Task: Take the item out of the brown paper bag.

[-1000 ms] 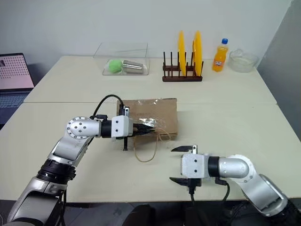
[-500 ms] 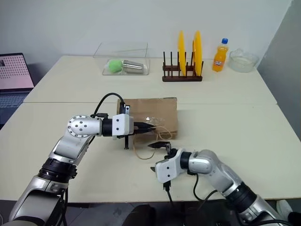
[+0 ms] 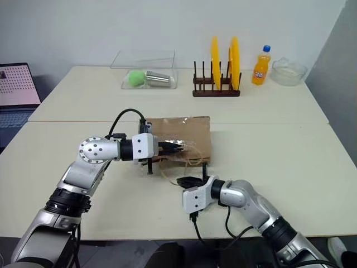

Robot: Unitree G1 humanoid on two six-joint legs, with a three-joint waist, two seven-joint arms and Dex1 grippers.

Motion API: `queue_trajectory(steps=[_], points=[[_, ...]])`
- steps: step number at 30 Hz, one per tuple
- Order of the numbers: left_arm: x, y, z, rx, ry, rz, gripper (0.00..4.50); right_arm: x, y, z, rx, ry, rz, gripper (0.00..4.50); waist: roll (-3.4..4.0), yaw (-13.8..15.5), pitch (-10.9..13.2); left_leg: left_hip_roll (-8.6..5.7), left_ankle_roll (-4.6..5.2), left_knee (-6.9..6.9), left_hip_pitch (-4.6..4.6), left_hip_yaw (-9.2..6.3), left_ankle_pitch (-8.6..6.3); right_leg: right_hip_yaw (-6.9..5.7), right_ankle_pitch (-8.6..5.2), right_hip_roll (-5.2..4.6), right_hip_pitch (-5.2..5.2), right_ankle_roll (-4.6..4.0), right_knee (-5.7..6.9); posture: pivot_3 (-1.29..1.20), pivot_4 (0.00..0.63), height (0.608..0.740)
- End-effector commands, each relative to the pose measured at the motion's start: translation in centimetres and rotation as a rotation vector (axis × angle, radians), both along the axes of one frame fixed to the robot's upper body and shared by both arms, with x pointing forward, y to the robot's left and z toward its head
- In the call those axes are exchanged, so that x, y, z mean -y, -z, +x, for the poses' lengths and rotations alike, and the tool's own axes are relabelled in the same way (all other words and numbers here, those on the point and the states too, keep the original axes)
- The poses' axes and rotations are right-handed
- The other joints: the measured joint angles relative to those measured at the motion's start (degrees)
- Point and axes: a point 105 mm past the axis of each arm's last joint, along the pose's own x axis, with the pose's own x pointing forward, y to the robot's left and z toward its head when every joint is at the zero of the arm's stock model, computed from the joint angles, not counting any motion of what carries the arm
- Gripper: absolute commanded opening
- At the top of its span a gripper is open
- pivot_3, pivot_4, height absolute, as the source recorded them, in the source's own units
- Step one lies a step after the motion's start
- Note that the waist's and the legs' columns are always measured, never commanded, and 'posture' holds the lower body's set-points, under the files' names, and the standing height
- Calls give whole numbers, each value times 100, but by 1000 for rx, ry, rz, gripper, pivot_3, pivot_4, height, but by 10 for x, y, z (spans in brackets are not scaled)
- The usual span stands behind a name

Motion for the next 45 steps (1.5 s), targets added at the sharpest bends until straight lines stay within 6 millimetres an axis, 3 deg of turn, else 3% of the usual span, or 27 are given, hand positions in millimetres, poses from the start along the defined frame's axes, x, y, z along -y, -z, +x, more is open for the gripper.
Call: queue_trajectory(steps=[1,12,24,28,31,34,37,41,45], points=[[3,-43,11,50,-47,-125,0,0,9,-10,-20,-39,-34,64,-1,0,0,0,0,1,0,0,0,0,-5,0,0,9,0,0,150,740],[0,-96,34,-5,-173,-283,0,3,20,-16,-37,-58,-88,64,-4,-14,0,0,-1,2,1,-1,1,1,-7,1,-1,12,6,0,150,740],[1,-111,29,-8,-154,-281,0,6,14,-12,-34,-40,-74,64,-11,-15,-4,0,-6,3,5,-1,3,2,-6,0,2,9,4,0,150,740],[0,-112,21,-39,-93,-265,0,7,-7,-13,-83,-33,24,227,-11,-16,-4,0,-6,2,2,-2,3,2,-3,0,0,5,4,0,150,740],[-3,-108,15,-70,-63,-236,0,11,-20,-13,-112,-20,55,945,-11,-16,-4,0,-5,2,1,-1,2,3,7,0,-1,-11,4,0,150,740],[-5,-107,13,-83,-54,-225,0,21,-30,-21,-185,-46,48,2050,-11,-16,-4,0,-4,3,2,-2,2,3,-6,0,-1,10,5,0,150,740],[-5,-107,13,-86,-55,-226,0,35,-48,-36,-289,-107,52,2050,-11,-14,-3,0,-3,6,1,-2,1,2,-7,0,0,12,4,0,150,740],[-5,-105,13,-93,-49,-219,0,52,-87,-50,-447,-129,121,2050,-12,-4,-3,0,-2,6,-1,-7,1,-2,-7,-1,1,12,3,0,150,740],[-6,-102,14,-96,-53,-214,0,49,-114,-40,-521,-91,198,2050,-12,-43,-3,1,-2,6,2,-6,1,-1,-7,-2,1,12,4,0,150,740]])
